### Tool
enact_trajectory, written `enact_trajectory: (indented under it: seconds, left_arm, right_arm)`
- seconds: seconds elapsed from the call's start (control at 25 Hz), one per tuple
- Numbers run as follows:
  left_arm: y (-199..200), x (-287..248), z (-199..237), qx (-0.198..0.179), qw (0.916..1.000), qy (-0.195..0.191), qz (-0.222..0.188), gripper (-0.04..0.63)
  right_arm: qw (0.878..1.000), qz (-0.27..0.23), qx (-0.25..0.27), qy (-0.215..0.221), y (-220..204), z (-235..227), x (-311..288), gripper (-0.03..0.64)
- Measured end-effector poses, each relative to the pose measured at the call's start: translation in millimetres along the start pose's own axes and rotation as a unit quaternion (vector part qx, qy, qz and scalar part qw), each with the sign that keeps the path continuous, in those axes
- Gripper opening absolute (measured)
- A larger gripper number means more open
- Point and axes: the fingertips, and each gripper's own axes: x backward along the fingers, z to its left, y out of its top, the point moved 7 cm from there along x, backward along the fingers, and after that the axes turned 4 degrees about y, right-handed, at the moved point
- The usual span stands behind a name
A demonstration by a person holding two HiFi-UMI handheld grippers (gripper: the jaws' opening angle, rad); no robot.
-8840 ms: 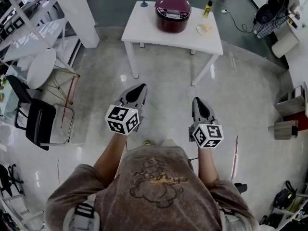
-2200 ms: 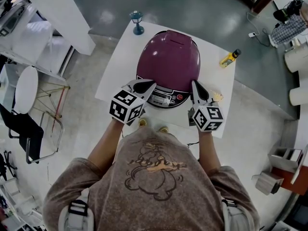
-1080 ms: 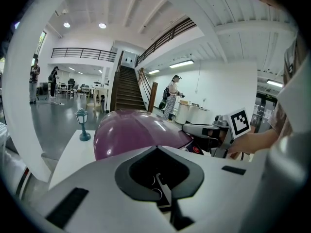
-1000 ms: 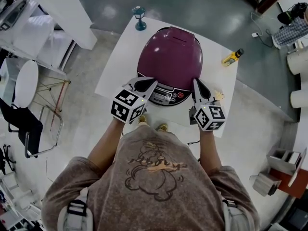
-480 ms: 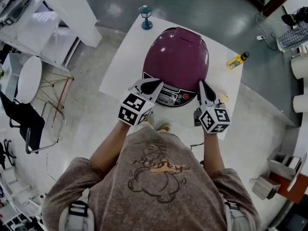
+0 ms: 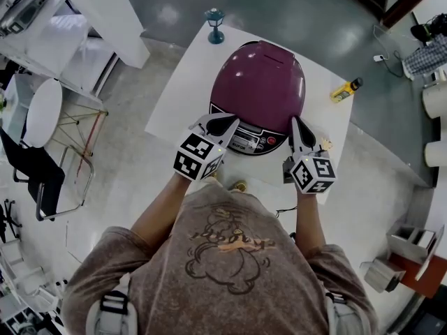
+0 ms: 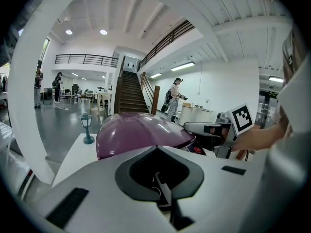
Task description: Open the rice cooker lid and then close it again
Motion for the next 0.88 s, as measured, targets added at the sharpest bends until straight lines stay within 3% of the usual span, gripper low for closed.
enact_trajectory:
  seconds: [0.24, 0.52, 0.88]
  left_arm:
    - [-1, 1, 1, 0.009, 0.9999, -0.004, -0.01, 0.02]
    - [1, 1, 3, 0.021, 0.9996, -0.019, 0.0, 0.02]
    - [5, -2, 7, 0.036, 0.9986, -0.037, 0.01, 0.02]
  right_arm:
    - [1.0, -0.013, -0.006, 0.002, 4, 0, 1, 0.003]
    - [0.998, -0.068, -0.013, 0.013, 34, 1, 3, 0.003]
    - [0.998, -0.06, -0.004, 0.024, 48, -1, -4, 0.003]
